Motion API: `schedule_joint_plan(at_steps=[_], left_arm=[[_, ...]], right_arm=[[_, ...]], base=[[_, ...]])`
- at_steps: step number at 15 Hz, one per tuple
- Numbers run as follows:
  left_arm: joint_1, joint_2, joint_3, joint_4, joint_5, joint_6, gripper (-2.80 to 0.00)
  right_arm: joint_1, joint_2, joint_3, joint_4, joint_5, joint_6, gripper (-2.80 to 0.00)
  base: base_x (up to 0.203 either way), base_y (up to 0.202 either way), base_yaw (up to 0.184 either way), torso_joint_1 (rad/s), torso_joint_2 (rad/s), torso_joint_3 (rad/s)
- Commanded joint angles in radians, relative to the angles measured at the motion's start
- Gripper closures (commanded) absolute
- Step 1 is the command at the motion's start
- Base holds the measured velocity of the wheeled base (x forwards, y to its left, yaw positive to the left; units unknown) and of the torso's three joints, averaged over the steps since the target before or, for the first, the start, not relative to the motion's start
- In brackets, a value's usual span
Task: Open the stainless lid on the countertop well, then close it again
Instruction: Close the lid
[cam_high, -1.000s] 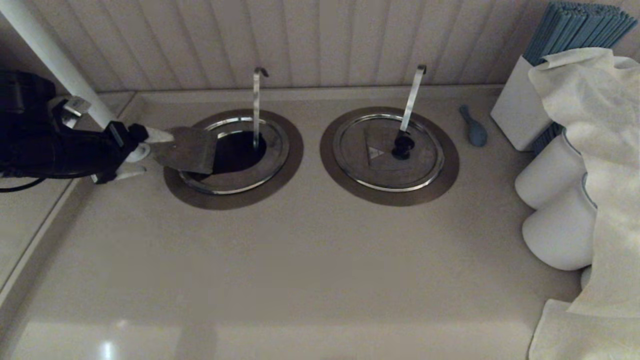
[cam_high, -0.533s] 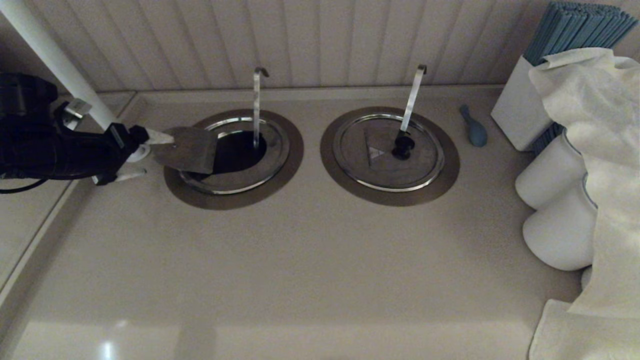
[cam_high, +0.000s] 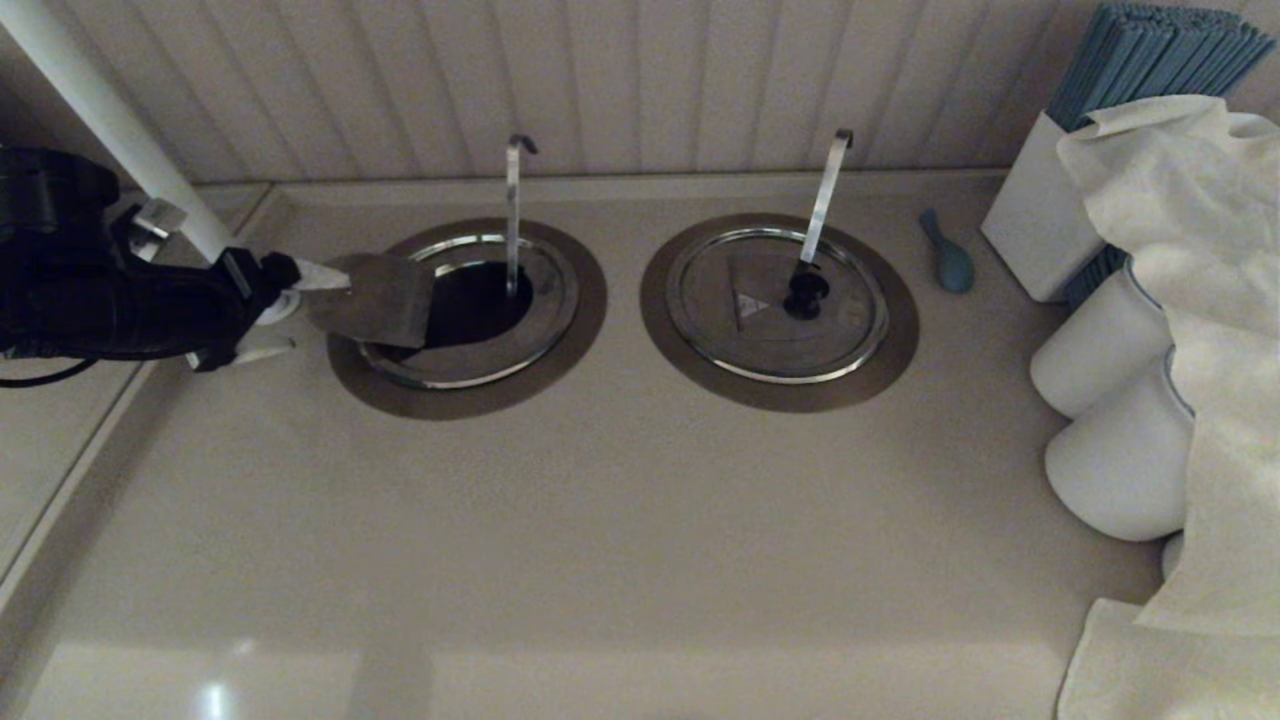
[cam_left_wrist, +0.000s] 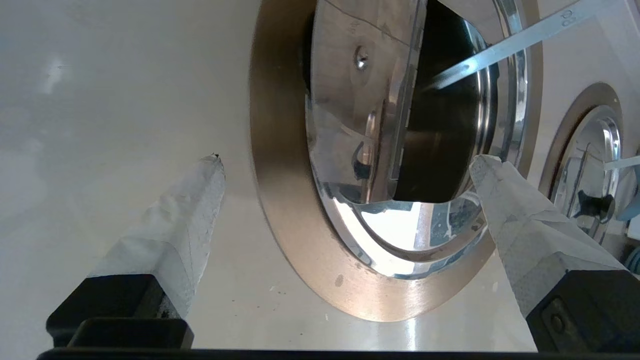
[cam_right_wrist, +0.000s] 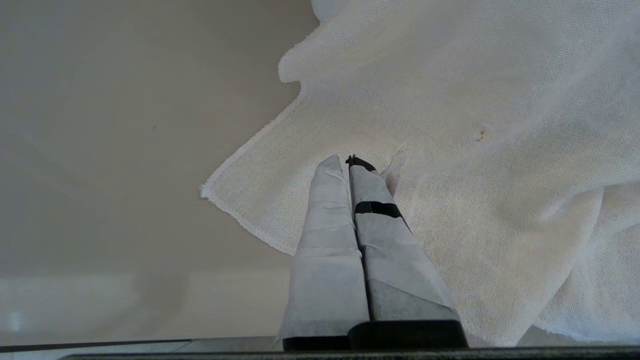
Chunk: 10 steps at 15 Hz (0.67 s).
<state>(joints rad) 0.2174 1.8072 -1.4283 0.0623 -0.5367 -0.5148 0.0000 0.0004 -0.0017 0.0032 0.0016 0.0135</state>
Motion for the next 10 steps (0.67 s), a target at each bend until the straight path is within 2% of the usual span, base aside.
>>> schedule_joint_plan(at_steps=[1, 4, 7, 10], left_arm=[[0.0, 0.004, 0.0, 0.001, -0.003, -0.004, -2.8], [-0.001, 0.033, 0.02, -0.076, 0.023, -0.002, -2.8], [-0.001, 0.035, 0.022, -0.088, 0.026, -0.007, -2.8], [-0.022, 0.03, 0.022, -0.114, 0.027, -0.066, -2.8]], right_arm=[[0.0, 0.001, 0.0, 0.0, 0.0, 0.0, 0.0], [0.0, 0.001, 0.0, 0.0, 0.0, 0.0, 0.0], [0.0, 0.001, 0.0, 0.0, 0.0, 0.0, 0.0], [0.0, 0.001, 0.0, 0.0, 0.0, 0.0, 0.0]], base=[[0.0, 0.0, 0.0, 0.0, 0.0, 0.0], [0.0, 0.0, 0.0, 0.0, 0.0, 0.0], [0.0, 0.0, 0.0, 0.0, 0.0, 0.0], [0.0, 0.0, 0.0, 0.0, 0.0, 0.0]])
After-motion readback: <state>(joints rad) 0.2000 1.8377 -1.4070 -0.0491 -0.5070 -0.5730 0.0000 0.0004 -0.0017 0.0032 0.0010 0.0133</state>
